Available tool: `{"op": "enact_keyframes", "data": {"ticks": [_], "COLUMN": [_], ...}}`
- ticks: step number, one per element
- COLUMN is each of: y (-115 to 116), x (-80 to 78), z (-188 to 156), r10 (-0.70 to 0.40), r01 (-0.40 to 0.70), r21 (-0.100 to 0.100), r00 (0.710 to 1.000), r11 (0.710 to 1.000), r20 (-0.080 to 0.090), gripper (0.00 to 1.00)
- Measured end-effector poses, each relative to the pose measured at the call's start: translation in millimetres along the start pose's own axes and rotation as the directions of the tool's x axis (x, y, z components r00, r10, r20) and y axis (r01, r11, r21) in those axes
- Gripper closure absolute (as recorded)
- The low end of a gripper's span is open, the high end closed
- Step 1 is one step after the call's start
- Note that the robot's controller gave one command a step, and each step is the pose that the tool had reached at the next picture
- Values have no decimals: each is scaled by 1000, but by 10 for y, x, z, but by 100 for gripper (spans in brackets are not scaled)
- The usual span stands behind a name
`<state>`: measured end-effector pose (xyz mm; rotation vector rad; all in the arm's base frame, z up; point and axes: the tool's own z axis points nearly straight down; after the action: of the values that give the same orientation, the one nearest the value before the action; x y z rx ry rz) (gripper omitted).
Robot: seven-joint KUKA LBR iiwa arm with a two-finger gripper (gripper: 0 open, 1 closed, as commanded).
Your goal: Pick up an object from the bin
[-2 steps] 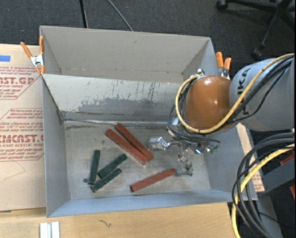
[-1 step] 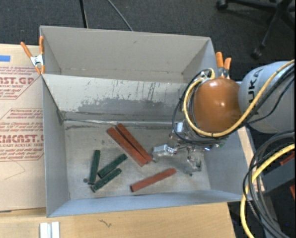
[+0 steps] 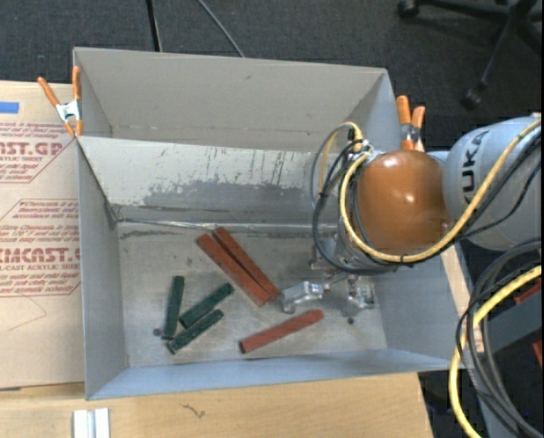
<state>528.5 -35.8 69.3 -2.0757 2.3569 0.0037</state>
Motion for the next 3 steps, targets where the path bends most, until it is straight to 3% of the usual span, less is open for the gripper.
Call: {"op": "enact_keyframes", "data": {"ticks": [1, 2, 3], "y": [-1, -203, -180], "x": [2, 38, 36], "z": [0, -719, -676], "r10": [2, -38, -38], "r01": [-2, 38, 38], "r21": [0, 9, 1], "r00": [1000, 999, 999], "r11": [1000, 999, 999], "r20": [1, 0, 1], "gripper": [100, 100, 0]}}
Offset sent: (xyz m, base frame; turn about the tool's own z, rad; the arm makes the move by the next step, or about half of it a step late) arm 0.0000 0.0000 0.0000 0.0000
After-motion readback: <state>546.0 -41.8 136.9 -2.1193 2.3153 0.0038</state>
